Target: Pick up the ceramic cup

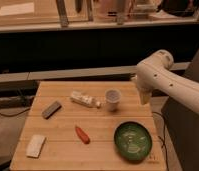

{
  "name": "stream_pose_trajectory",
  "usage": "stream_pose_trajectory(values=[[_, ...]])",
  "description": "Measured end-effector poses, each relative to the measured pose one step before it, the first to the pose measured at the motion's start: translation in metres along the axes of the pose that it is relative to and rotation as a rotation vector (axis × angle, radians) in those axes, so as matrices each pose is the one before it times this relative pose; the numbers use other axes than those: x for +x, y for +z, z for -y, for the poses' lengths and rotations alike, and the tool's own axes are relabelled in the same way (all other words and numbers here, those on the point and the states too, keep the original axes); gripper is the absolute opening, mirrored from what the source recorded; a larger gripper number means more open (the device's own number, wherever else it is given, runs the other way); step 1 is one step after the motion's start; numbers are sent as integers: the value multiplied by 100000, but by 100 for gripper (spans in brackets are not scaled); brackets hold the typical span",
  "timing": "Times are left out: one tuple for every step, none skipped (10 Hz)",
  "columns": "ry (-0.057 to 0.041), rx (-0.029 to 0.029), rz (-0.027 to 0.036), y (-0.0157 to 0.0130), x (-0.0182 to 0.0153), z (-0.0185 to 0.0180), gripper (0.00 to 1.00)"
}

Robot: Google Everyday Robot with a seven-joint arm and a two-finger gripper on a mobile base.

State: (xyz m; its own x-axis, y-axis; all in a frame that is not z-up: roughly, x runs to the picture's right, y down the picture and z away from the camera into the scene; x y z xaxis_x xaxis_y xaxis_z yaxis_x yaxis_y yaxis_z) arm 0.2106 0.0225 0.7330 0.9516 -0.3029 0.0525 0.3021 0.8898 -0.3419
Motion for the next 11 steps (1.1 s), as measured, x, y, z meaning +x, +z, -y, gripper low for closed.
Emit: stream_pose_trajectory(values=[[-1771, 1107, 26, 136, 26, 199, 80], [-1318, 545, 172, 163, 4, 79, 80], [-2025, 467, 528, 454, -315, 97, 80], [-2790, 614, 912, 740, -1132, 292, 80], [-2402, 652, 728, 553, -983, 377, 80], [-922, 355, 124, 342, -282, 63, 80], [-1828, 782, 353, 108, 73, 125, 80], [-1300, 406, 411, 346, -33, -1, 80], [-1321, 468, 415, 392, -189, 108, 80], [-1881, 233, 924, 717, -480, -108, 80], [-1027, 72, 462, 505, -363, -192, 80]])
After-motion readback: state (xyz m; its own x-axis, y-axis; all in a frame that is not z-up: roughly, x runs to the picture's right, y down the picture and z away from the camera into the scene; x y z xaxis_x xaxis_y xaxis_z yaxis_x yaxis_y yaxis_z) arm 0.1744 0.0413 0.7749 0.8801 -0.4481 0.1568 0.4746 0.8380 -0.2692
